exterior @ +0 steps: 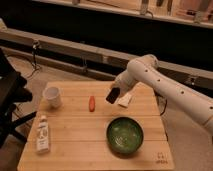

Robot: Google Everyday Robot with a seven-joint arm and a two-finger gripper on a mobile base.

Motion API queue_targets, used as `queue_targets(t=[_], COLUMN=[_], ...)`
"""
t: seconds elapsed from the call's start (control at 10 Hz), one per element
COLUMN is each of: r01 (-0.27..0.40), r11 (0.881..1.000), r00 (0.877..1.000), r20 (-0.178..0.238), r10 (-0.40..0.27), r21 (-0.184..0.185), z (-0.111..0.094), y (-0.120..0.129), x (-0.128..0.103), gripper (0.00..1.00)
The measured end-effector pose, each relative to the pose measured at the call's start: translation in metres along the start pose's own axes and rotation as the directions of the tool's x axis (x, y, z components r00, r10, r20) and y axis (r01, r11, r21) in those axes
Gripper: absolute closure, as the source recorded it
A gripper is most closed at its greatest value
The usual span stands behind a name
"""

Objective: Place the eraser on the white sponge

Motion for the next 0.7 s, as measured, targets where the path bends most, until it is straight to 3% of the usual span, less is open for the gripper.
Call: queue_targets(t=[0.7], r01=[-0.056], r11=[0.998], r00=[0.998], r20=[-0.007], r10=[0.057], r21=[0.02], z=[0.009], y=[0.02], x=[0.025], gripper=[0.83])
